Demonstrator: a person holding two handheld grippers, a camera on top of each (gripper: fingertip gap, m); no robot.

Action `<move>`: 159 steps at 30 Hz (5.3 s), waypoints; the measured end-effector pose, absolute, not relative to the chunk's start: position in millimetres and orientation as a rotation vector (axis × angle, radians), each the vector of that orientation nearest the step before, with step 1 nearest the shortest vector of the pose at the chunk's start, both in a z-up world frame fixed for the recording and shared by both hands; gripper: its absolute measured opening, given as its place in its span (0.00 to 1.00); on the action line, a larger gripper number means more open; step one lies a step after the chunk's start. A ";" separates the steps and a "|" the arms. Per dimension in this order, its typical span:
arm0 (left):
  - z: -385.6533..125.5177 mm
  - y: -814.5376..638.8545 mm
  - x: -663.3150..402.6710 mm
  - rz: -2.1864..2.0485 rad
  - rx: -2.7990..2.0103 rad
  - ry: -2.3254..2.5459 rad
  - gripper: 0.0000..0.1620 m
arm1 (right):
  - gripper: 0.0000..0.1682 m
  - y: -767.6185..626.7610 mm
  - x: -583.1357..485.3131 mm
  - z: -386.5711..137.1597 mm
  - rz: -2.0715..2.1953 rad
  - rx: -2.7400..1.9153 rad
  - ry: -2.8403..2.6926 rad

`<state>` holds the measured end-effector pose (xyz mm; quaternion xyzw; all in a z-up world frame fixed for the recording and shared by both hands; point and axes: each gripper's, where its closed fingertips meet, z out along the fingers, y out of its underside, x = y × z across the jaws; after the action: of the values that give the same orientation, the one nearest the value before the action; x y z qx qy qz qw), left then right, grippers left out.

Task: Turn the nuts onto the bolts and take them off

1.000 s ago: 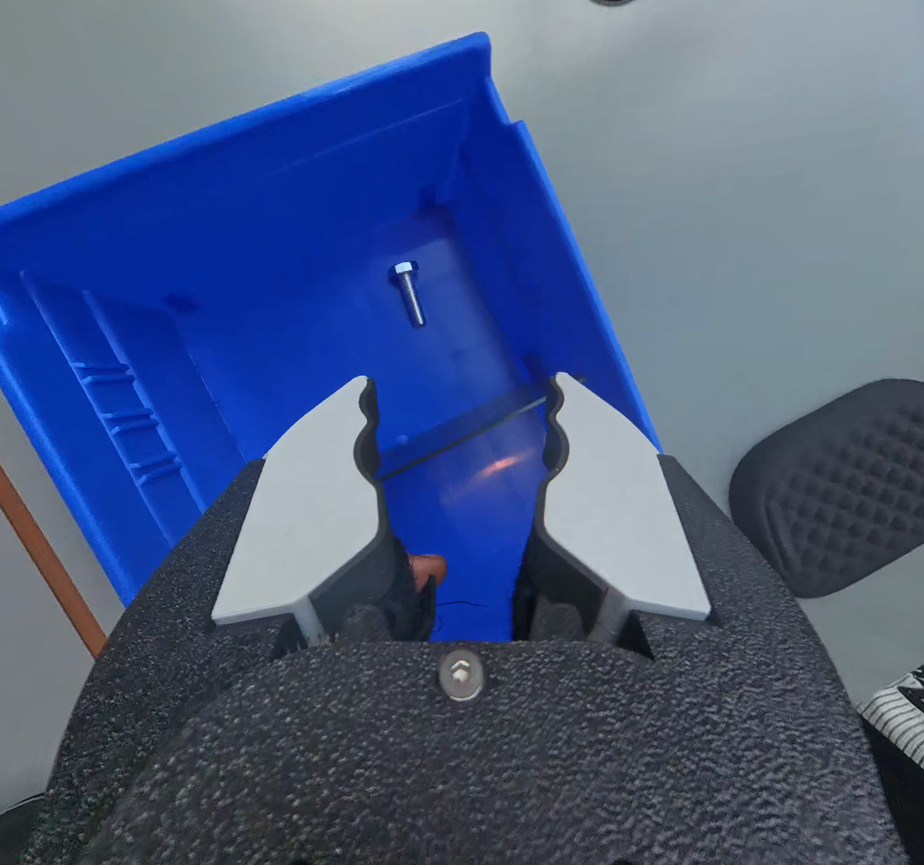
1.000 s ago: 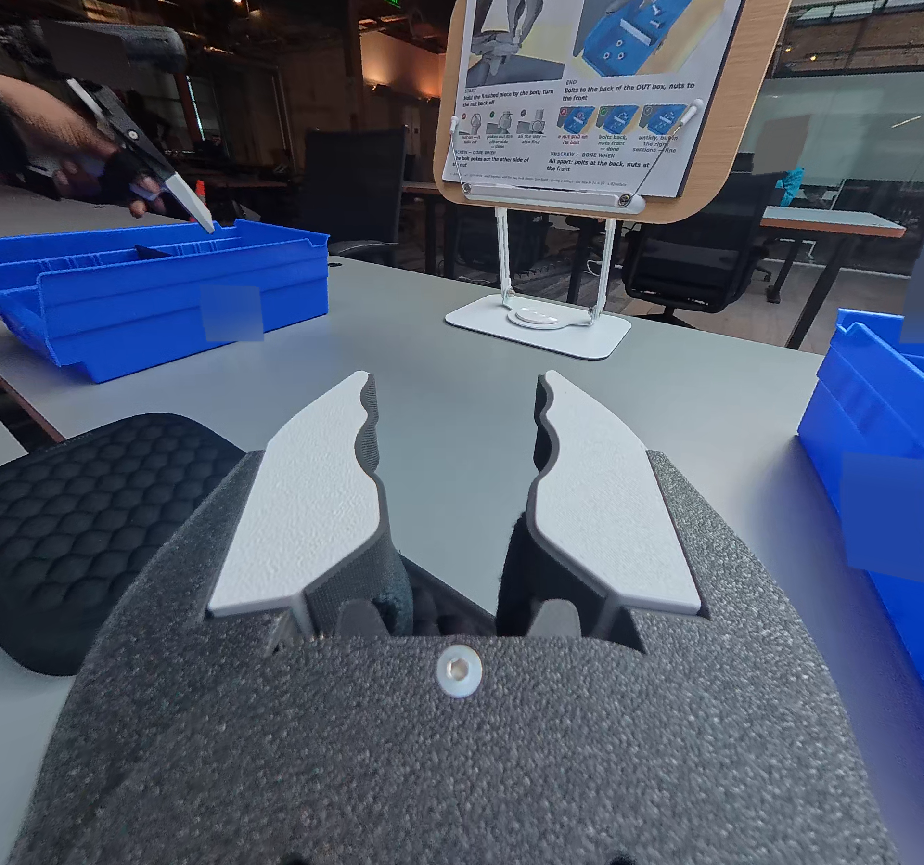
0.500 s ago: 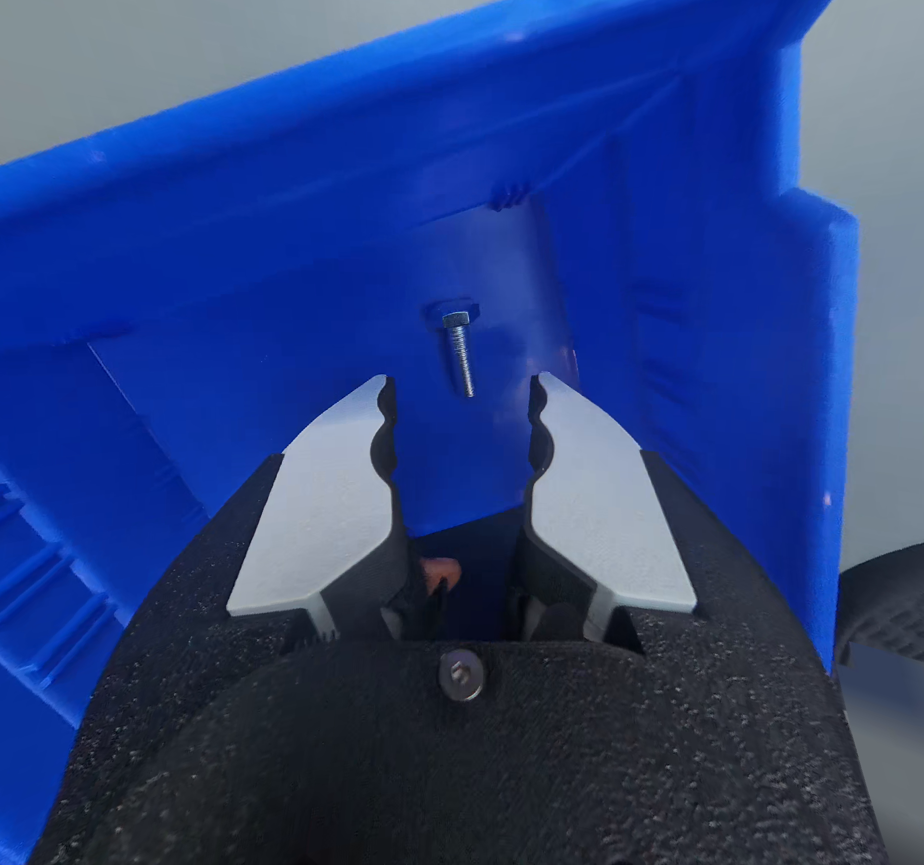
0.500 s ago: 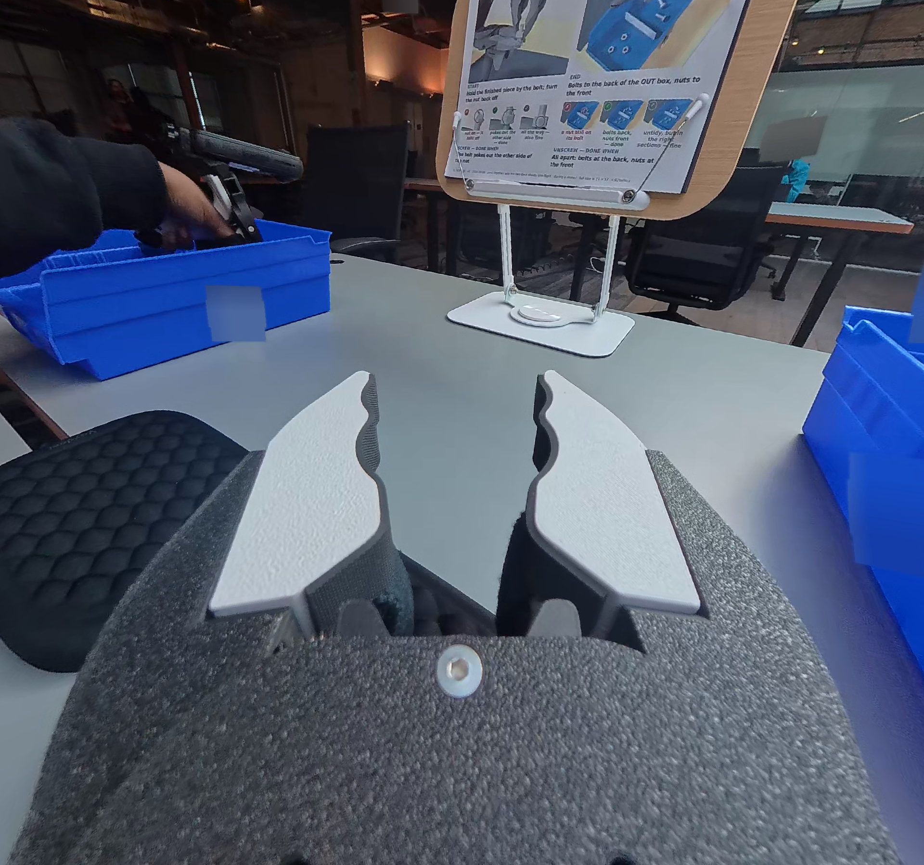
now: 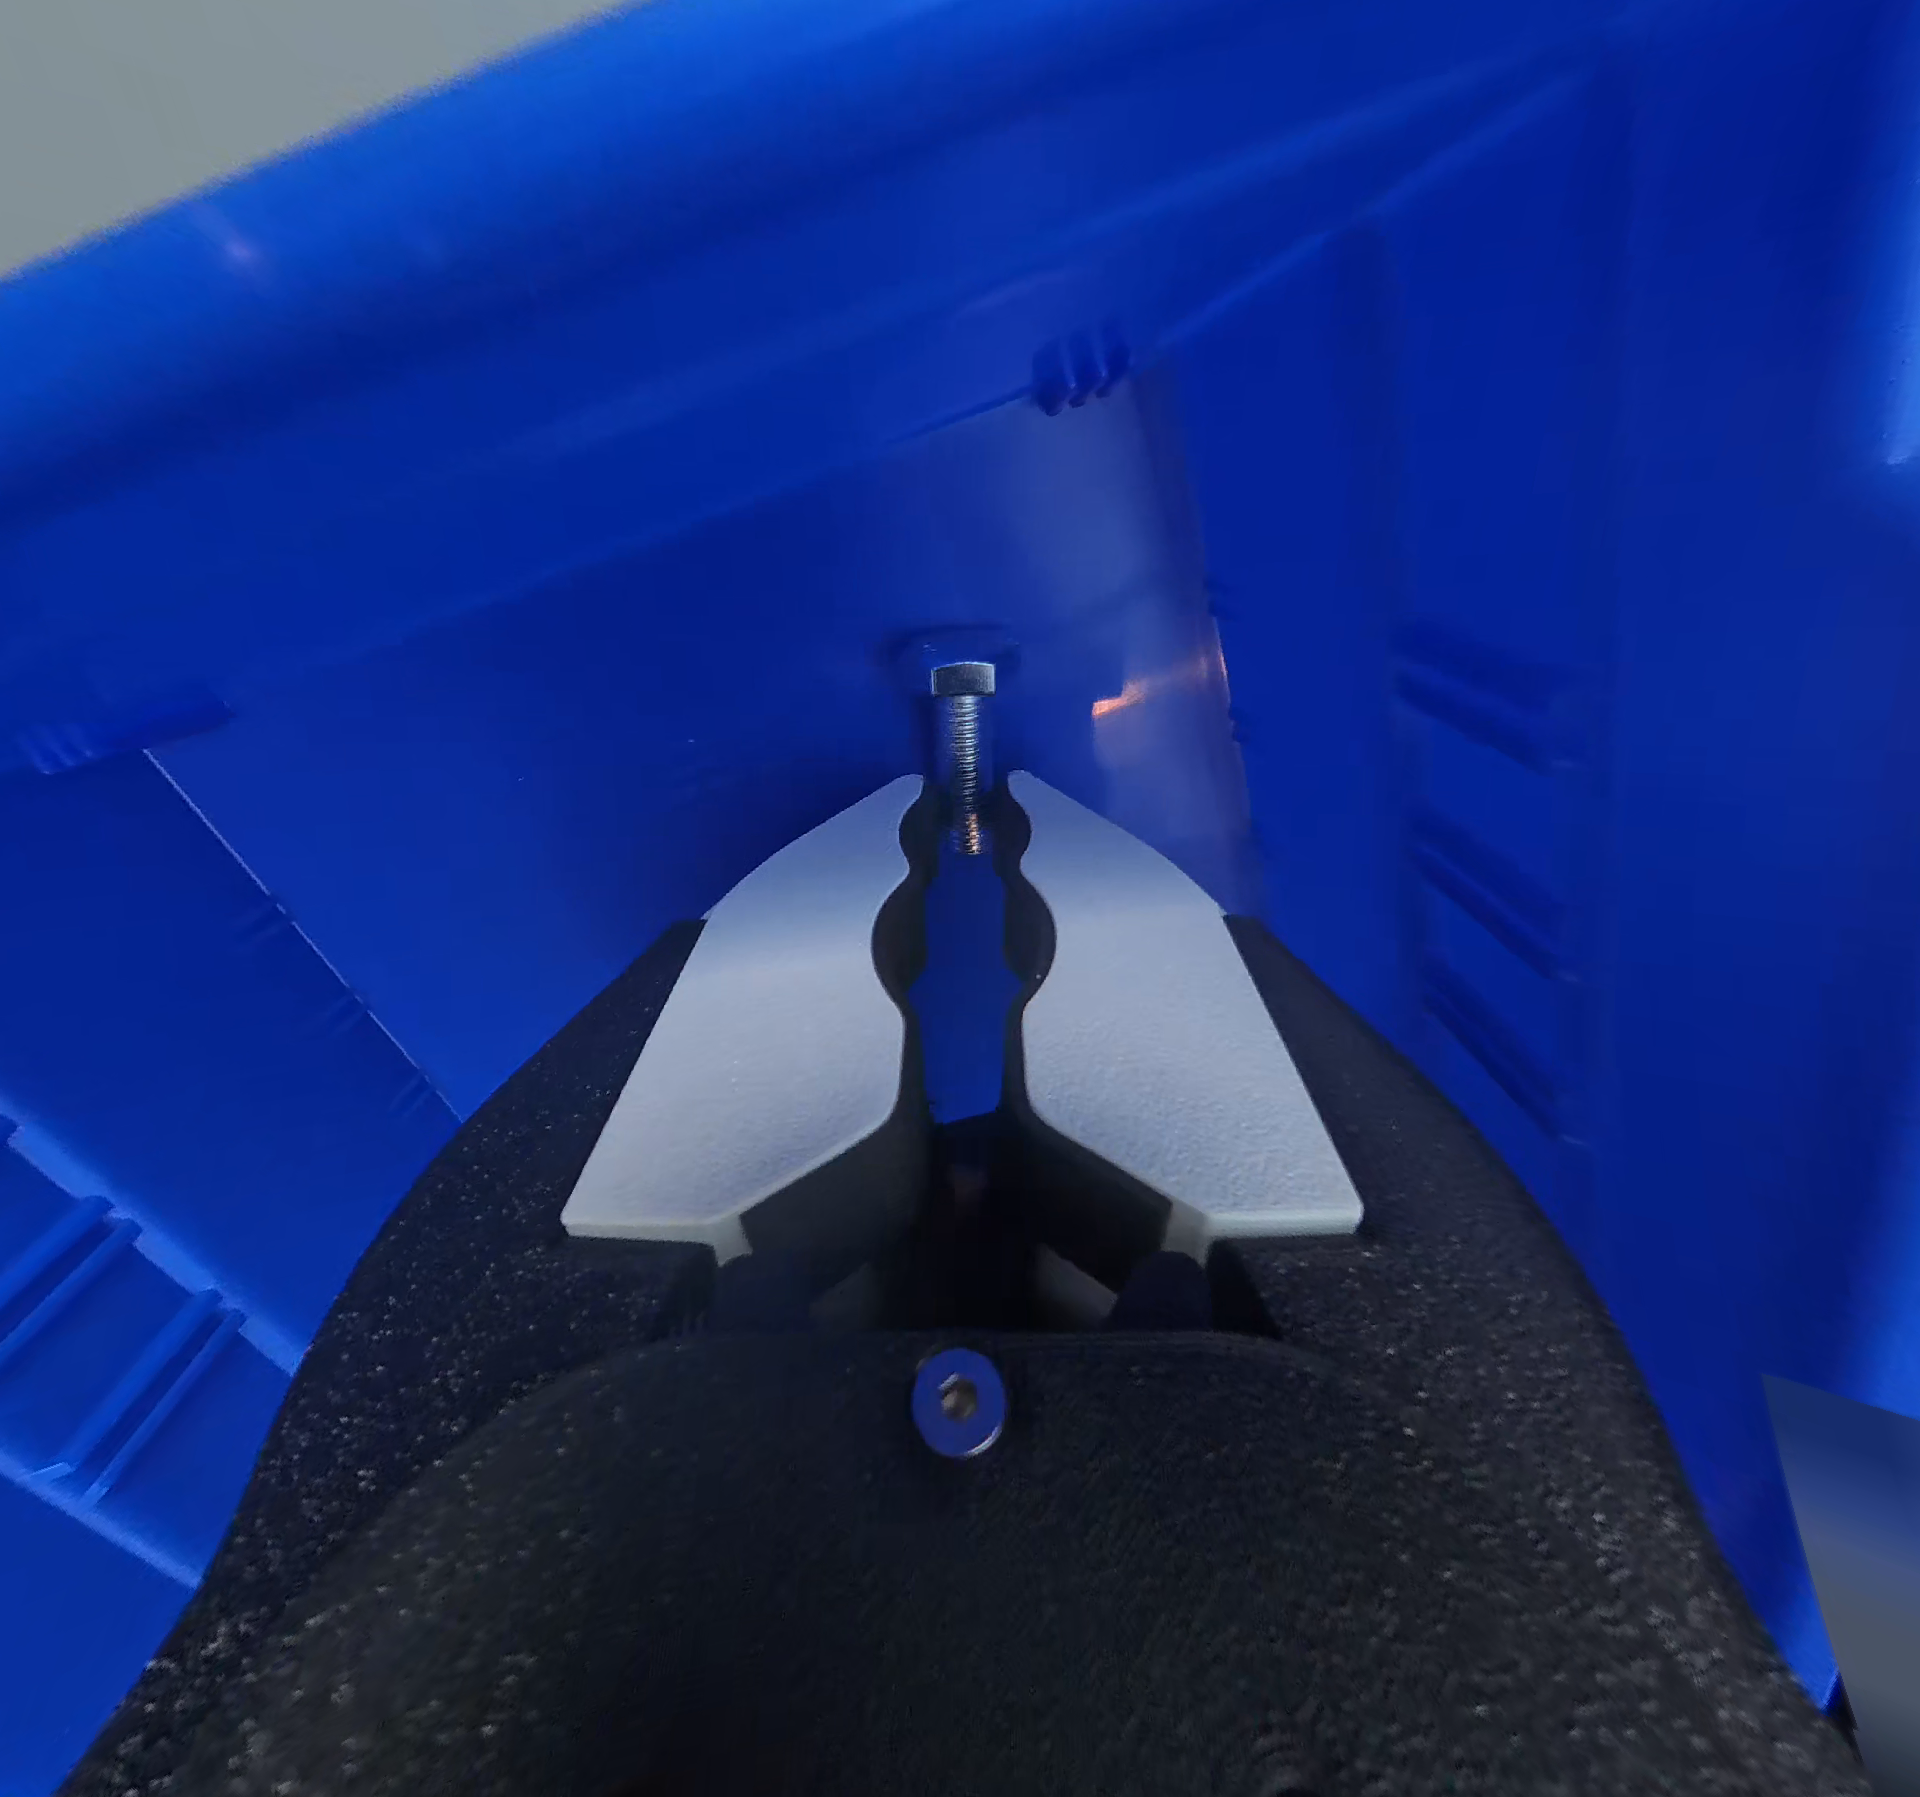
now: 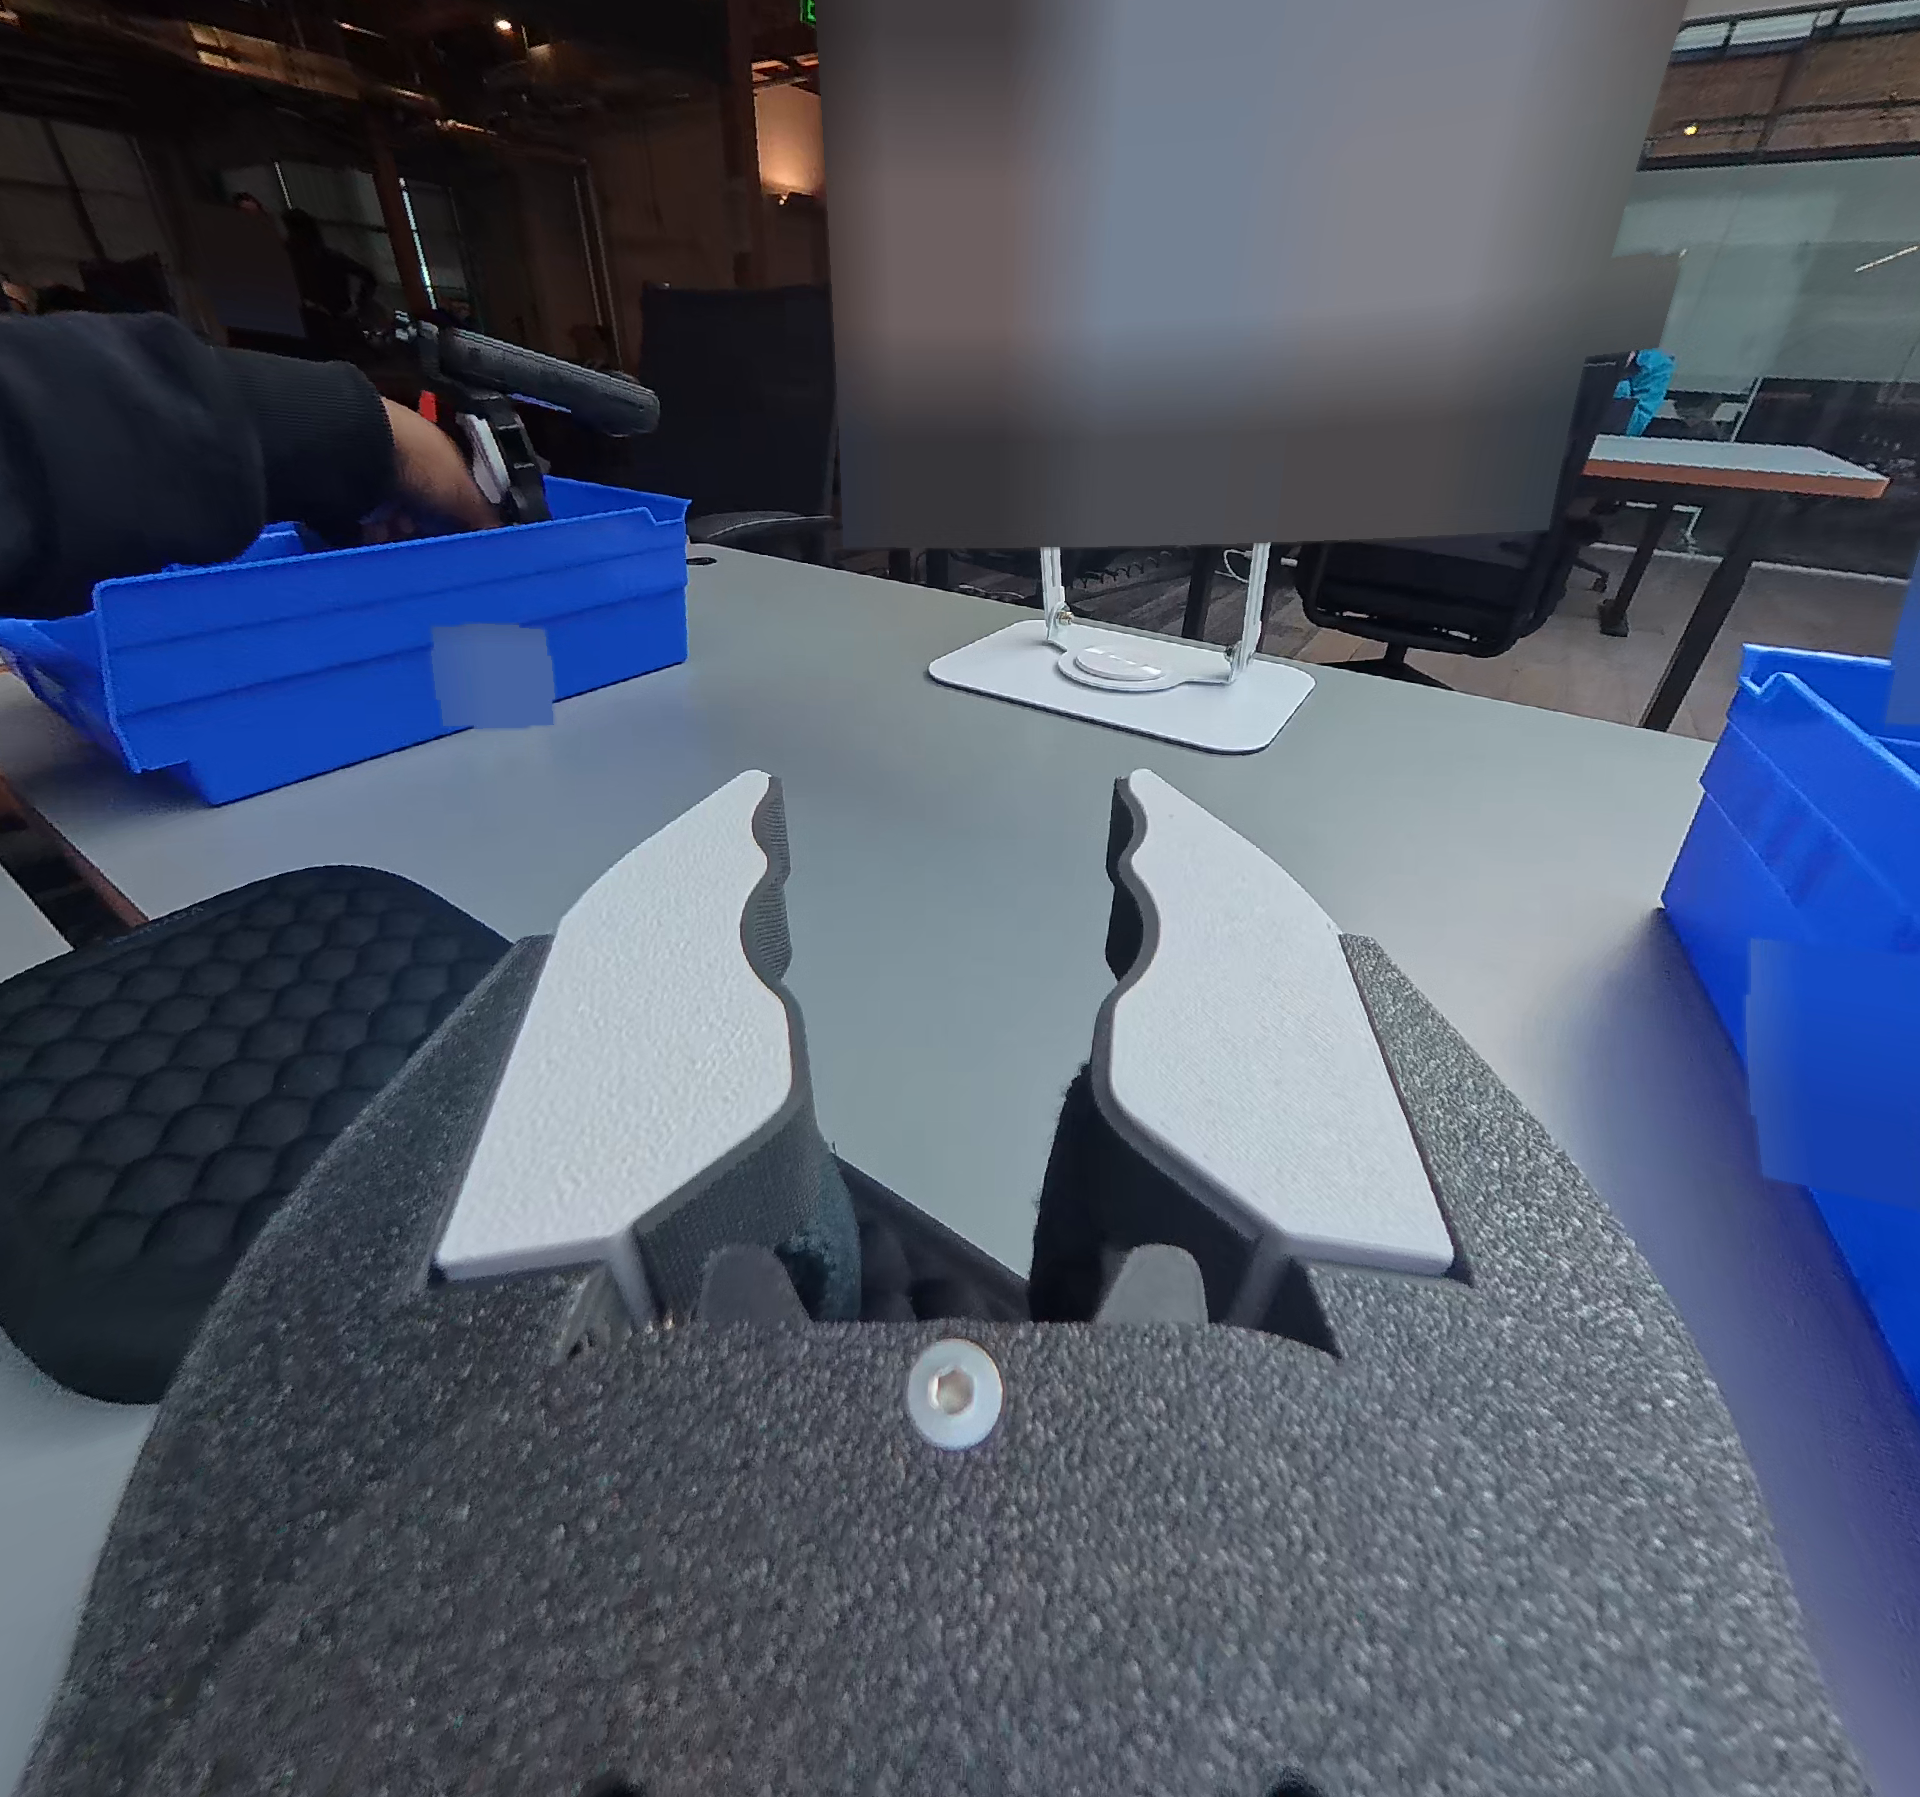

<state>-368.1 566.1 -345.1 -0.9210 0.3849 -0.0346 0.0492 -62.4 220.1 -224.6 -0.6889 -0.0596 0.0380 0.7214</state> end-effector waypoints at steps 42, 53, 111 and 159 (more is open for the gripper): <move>-327.6 323.0 -212.3 -0.383 -1.973 1.995 0.06 | 0.32 222.7 -75.2 -231.9 0.025 -1.566 -0.232; -346.1 319.7 -208.9 -0.349 -2.005 2.076 0.06 | 0.32 222.0 -74.5 -231.1 0.036 -1.560 -0.225; -348.1 456.9 -519.4 -0.036 -2.966 0.882 0.17 | 0.32 220.6 -73.8 -228.9 0.038 -1.547 -0.220; -256.2 299.5 -177.0 -0.446 -1.890 2.136 0.12 | 0.31 224.3 -76.4 -236.4 0.030 -1.582 -0.244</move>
<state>-177.0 299.5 -256.2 -0.6494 0.7339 -0.1533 0.1273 -76.4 224.3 -236.4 -0.7094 -0.1095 0.0136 0.6962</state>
